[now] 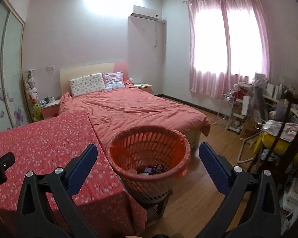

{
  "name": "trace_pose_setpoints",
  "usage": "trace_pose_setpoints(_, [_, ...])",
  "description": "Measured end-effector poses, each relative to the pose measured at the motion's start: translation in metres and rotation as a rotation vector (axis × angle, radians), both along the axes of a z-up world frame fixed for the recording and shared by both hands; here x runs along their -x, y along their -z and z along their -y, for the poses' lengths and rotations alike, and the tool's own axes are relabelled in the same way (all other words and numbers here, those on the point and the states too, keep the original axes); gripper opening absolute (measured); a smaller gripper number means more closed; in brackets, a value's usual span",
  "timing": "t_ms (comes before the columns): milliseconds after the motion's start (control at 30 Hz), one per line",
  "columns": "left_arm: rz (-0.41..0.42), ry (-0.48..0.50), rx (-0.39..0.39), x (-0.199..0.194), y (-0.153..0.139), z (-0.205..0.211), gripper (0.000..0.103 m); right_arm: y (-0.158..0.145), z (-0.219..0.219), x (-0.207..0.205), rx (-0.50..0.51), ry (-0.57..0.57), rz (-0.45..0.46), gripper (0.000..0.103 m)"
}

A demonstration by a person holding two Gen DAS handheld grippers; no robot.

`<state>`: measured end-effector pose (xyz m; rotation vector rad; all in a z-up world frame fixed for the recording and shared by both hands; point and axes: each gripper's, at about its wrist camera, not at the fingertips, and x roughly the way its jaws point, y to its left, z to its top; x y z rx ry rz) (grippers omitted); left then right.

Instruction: Collect trash

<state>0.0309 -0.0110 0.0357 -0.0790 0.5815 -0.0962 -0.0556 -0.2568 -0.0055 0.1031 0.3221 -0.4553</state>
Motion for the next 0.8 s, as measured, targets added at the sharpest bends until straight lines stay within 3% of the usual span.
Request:
trace_pose_setpoints(200, [0.044,-0.069,-0.067,0.033,0.007,-0.012,0.099,0.005,-0.019,0.009,0.037,-0.021,-0.017,0.101])
trace_pose_setpoints(400, [0.066,-0.074,-0.055,0.05,0.012,-0.022,0.099,0.009,-0.023,0.016,0.015,-0.037,-0.039,0.101])
trace_pose_setpoints(800, [0.035,-0.058,-0.061,0.059,0.026,-0.019,0.099,0.024,-0.031,0.023,0.012,-0.028,-0.075,0.101])
